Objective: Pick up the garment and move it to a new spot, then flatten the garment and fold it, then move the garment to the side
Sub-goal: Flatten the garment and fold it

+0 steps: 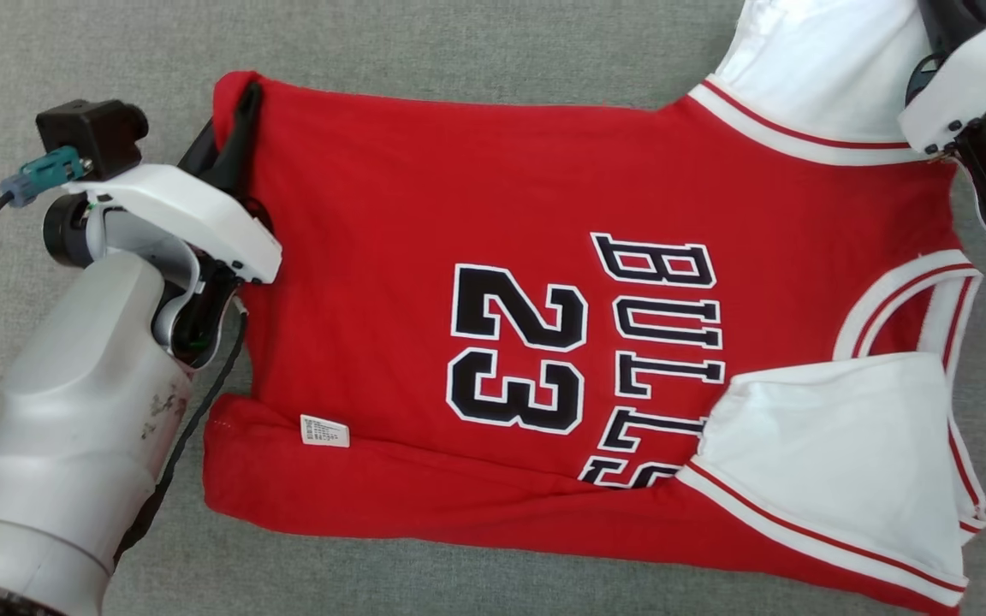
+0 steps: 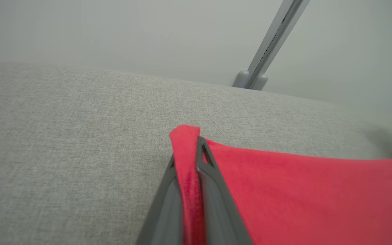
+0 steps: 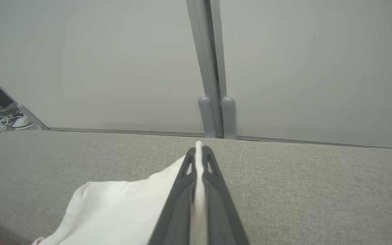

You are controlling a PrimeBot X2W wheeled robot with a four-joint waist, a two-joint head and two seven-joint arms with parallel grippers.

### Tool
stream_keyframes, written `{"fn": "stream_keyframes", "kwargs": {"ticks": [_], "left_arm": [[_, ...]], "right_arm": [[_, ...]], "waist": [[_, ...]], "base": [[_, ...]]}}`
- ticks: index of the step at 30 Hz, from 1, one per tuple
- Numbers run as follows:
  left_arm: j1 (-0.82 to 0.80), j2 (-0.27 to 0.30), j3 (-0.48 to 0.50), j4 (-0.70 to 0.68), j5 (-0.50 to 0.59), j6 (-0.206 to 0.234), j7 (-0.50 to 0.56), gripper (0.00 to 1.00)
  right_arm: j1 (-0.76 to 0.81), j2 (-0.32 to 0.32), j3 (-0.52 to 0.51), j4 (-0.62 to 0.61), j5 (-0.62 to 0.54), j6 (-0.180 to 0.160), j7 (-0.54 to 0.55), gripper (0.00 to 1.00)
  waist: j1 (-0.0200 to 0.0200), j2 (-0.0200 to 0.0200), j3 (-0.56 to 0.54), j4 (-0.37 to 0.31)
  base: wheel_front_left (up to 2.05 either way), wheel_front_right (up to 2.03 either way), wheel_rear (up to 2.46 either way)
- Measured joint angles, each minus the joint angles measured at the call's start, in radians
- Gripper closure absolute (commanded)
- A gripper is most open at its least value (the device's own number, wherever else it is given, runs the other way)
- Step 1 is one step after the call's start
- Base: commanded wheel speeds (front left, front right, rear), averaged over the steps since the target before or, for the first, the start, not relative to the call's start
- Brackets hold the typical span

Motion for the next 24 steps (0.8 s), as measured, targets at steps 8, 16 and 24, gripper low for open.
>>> {"fn": "stream_keyframes", "kwargs": {"ticks": [8,16,24], "left_arm": [[0.073,0.059,0.0,-0.071,-0.034,0.0,-0.013,1.0],[0.251,0.126,0.053,-0.184,-0.052,0.04,-0.028,1.0],[0.459,0.189,0.086,-0.375,-0.054,0.122,-0.031,1.0]], "right_arm": [[0.132,-0.009,-0.032,-0.152,0.129,0.0,-0.068,1.0],[0.447,0.004,-0.068,-0.399,0.186,0.0,-0.101,1.0],[0.749,0.06,-0.133,-0.603,0.179,0.0,-0.097,1.0]], "waist": [[0.0,0.0,-0.043,-0.032],[0.0,0.0,-0.101,-0.09],[0.0,0.0,-0.149,-0.129]], "base": [[0.0,0.0,0.0],[0.0,0.0,0.0],[0.0,0.0,0.0]]}}
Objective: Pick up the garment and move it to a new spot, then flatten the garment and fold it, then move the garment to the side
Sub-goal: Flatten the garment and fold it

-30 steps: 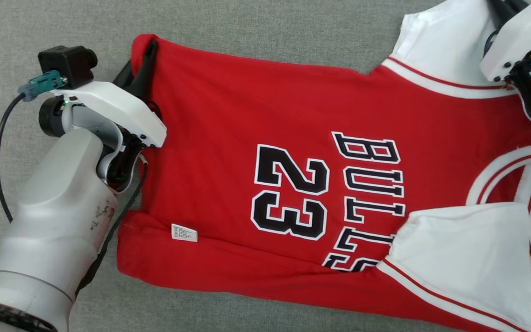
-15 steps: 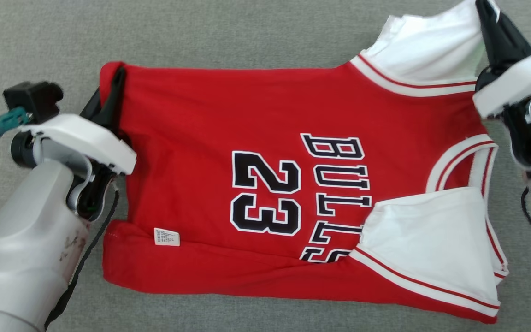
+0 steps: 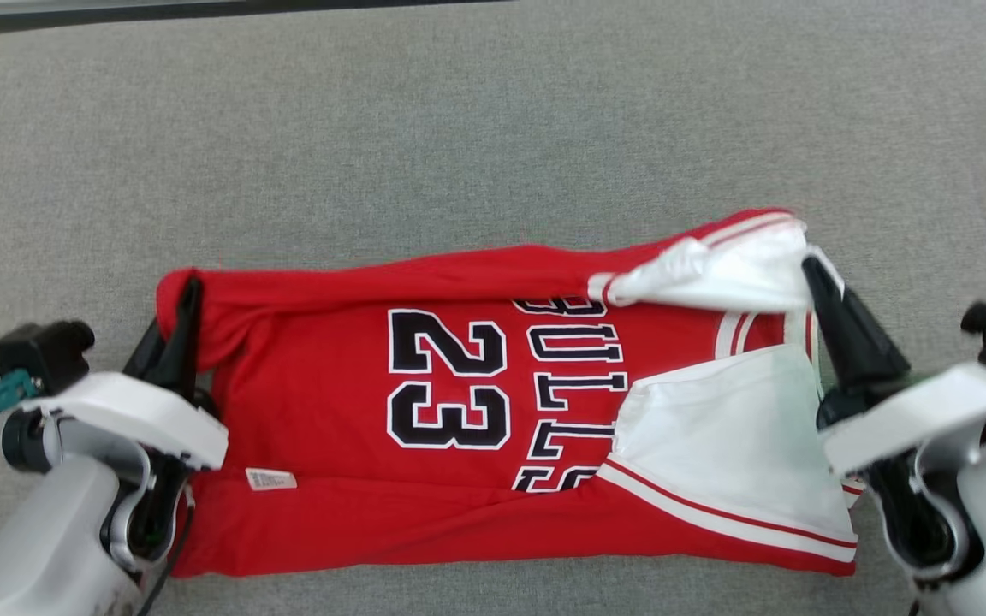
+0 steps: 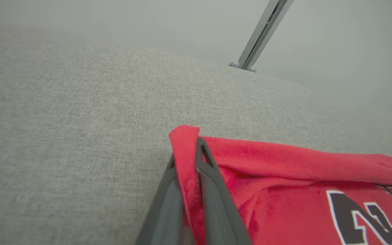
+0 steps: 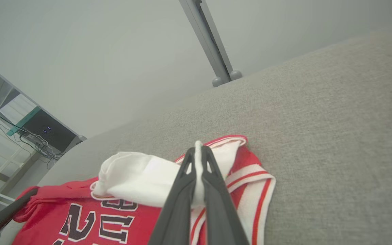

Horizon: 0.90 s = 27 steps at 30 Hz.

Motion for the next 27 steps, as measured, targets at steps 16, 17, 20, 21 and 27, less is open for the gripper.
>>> {"fn": "stream_keyframes", "kwargs": {"ticks": [16,17,20,21,27], "left_arm": [[0.267,0.116,-0.012,-0.307,-0.027,0.161,0.093,1.0],[0.276,0.118,-0.014,-0.312,-0.031,0.167,0.104,0.75],[0.298,0.123,-0.031,-0.329,-0.038,0.175,0.135,0.0],[0.304,0.121,-0.027,-0.332,-0.04,0.184,0.123,0.0],[0.326,0.114,-0.02,-0.346,0.009,0.249,0.054,0.0]], "right_arm": [[0.371,0.144,-0.158,-0.187,-0.072,0.0,0.145,1.0],[0.377,0.151,-0.158,-0.189,-0.076,0.0,0.157,0.76],[0.391,0.155,-0.166,-0.182,-0.138,0.0,0.188,0.0],[0.395,0.151,-0.169,-0.18,-0.158,0.0,0.193,0.0],[0.4,0.167,-0.188,-0.196,-0.227,0.0,0.16,0.0]], "waist": [[0.0,0.0,-0.052,-0.014],[0.0,0.0,-0.053,-0.015],[0.0,0.0,-0.056,-0.018],[0.0,0.0,-0.056,-0.018],[0.0,0.0,-0.068,-0.017]], "base": [[0.0,0.0,0.0],[0.0,0.0,0.0],[0.0,0.0,0.0],[0.0,0.0,0.0],[0.0,0.0,0.0]]}}
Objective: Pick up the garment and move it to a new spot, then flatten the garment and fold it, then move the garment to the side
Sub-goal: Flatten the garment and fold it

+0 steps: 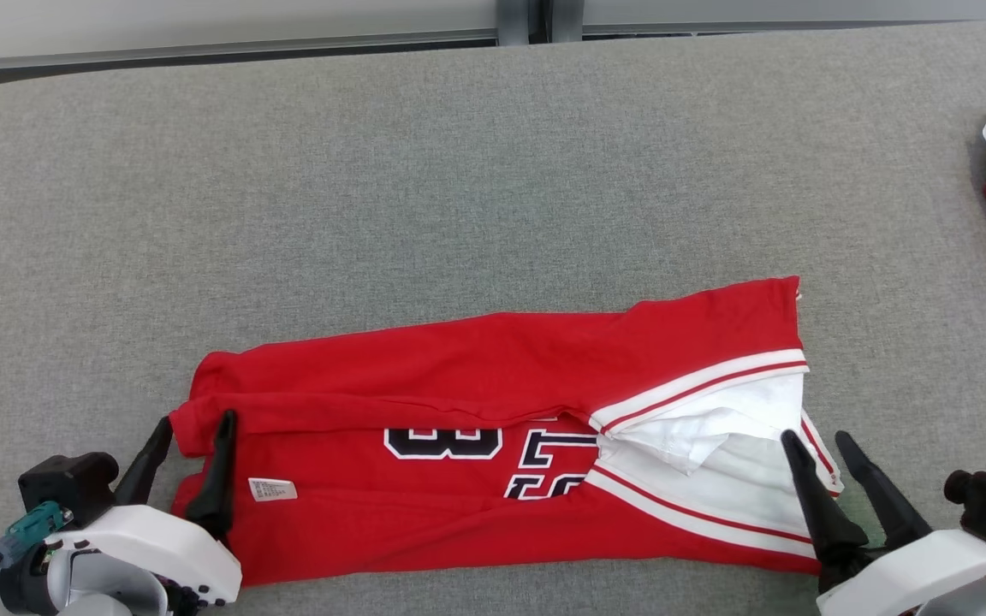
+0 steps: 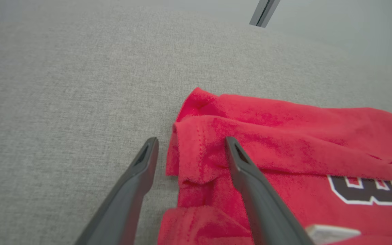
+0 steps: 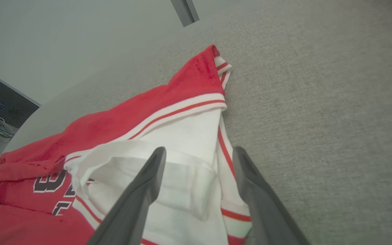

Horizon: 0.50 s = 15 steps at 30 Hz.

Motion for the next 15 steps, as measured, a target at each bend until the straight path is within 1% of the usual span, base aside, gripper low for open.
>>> {"fn": "stream_keyframes", "kwargs": {"ticks": [2,5,7,8,9,11,15], "left_arm": [[0.0,-0.014,0.014,-0.014,0.037,0.031,-0.028,0.0],[-0.001,-0.041,0.031,-0.048,0.092,0.053,-0.046,0.0],[-0.004,-0.061,0.059,-0.077,0.13,0.069,-0.053,0.0],[-0.006,-0.071,0.076,-0.093,0.155,0.074,-0.054,0.0],[-0.006,-0.071,0.076,-0.093,0.155,0.074,-0.054,0.0],[-0.006,-0.1,0.128,-0.134,0.22,0.086,-0.054,0.0],[-0.004,-0.159,0.199,-0.207,0.353,0.081,-0.056,0.0]], "right_arm": [[-0.004,0.0,-0.014,-0.015,-0.023,0.0,-0.04,0.0],[-0.026,-0.005,-0.028,-0.036,-0.066,0.0,-0.094,0.0],[-0.041,-0.008,-0.038,-0.048,-0.087,0.0,-0.124,0.0],[-0.048,-0.01,-0.043,-0.053,-0.1,0.0,-0.143,0.0],[-0.048,-0.01,-0.043,-0.053,-0.1,0.0,-0.143,0.0],[-0.067,-0.019,-0.046,-0.061,-0.127,0.0,-0.162,0.0],[-0.102,-0.035,-0.047,-0.073,-0.174,0.0,-0.205,0.0]], "waist": [[0.0,0.0,-0.006,0.002],[0.0,0.0,-0.017,0.007],[0.0,0.0,-0.026,0.009],[0.0,0.0,-0.031,0.01],[0.0,0.0,-0.031,0.01],[0.0,0.0,-0.04,0.011],[0.0001,0.0,-0.059,0.01]], "base": [[0.0,0.0,0.0],[0.0,0.0,0.0],[0.0,0.0,0.0],[0.0,0.0,0.0],[0.0,0.0,0.0],[0.0,0.0,0.0],[0.0,0.0,0.0]]}}
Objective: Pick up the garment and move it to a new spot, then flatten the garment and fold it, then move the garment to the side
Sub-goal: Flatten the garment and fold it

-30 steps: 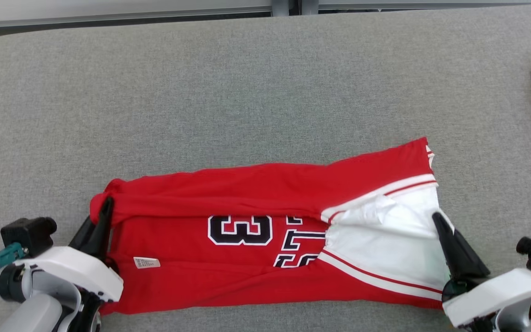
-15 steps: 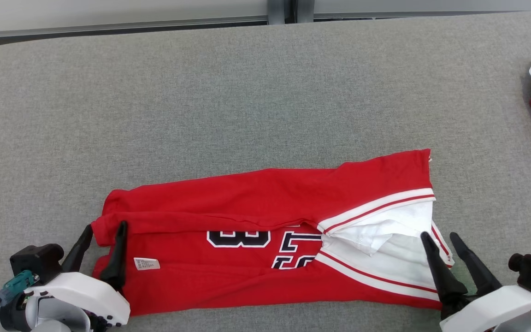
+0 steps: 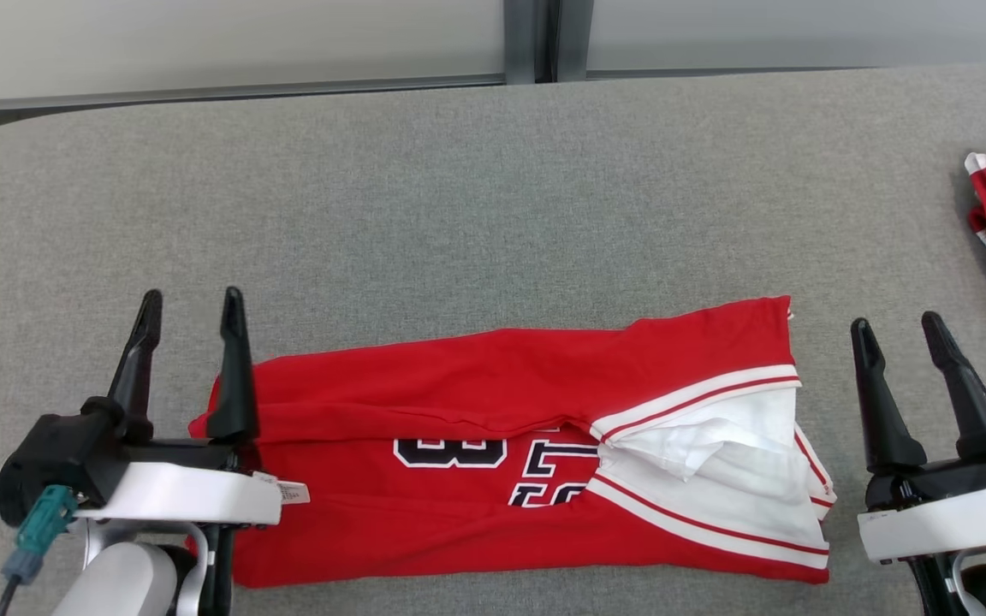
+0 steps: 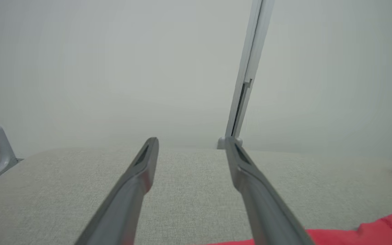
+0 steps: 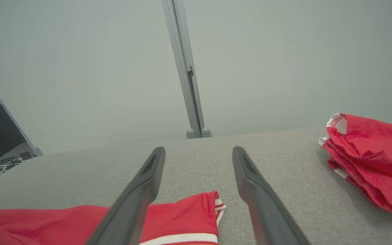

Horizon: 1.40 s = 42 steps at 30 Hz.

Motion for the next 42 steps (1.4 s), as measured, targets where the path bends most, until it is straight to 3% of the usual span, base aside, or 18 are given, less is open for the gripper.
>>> {"fn": "stream_keyframes", "kwargs": {"ticks": [9,17,26,39,42], "left_arm": [[0.052,-0.093,0.074,-0.043,0.18,-0.063,0.0,0.0],[0.134,-0.141,0.124,0.092,0.239,-0.141,0.0,0.0],[0.14,-0.184,0.176,0.149,0.276,-0.216,0.0,0.0],[0.134,-0.226,0.221,0.171,0.324,-0.263,0.0,0.0],[0.115,-0.242,0.232,0.171,0.338,-0.277,0.0,0.0]], "right_arm": [[-0.017,0.007,0.002,0.039,-0.099,0.0,-0.056,0.0],[0.032,0.026,0.007,0.098,-0.136,0.0,-0.077,0.0],[0.046,0.03,0.006,0.119,-0.137,0.0,-0.082,0.0],[0.042,0.029,0.009,0.135,-0.137,0.0,-0.082,0.0],[0.027,0.022,-0.001,0.192,-0.134,0.0,-0.077,0.0]], "waist": [[-0.0001,0.0,-0.049,-0.005],[-0.0001,0.0,-0.096,-0.006],[0.0,0.0,-0.11,0.0],[0.0,0.0,-0.104,0.005],[0.0,0.0,-0.091,0.014]], "base": [[0.0,0.0,0.0],[0.0,0.0,0.0],[0.0,0.0,0.0],[0.0,0.0,0.0],[0.0,0.0,0.0]]}}
